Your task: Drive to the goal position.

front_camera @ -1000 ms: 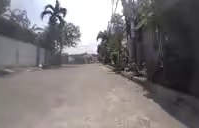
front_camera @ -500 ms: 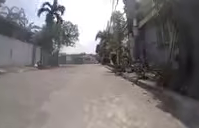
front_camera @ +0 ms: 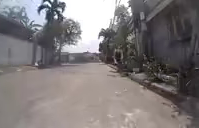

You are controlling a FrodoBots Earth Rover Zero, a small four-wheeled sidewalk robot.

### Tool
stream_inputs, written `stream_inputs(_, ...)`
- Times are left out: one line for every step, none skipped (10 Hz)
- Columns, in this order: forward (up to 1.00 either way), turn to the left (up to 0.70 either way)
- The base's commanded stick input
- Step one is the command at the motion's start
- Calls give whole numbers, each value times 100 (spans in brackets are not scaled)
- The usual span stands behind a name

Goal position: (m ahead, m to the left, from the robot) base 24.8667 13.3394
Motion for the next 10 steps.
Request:
stream_inputs(100,0)
stream_inputs(100,2)
stream_inputs(100,0)
stream_inputs(100,0)
stream_inputs(100,2)
stream_inputs(100,0)
stream_inputs(100,0)
stream_inputs(100,1)
stream_inputs(100,1)
stream_inputs(100,0)
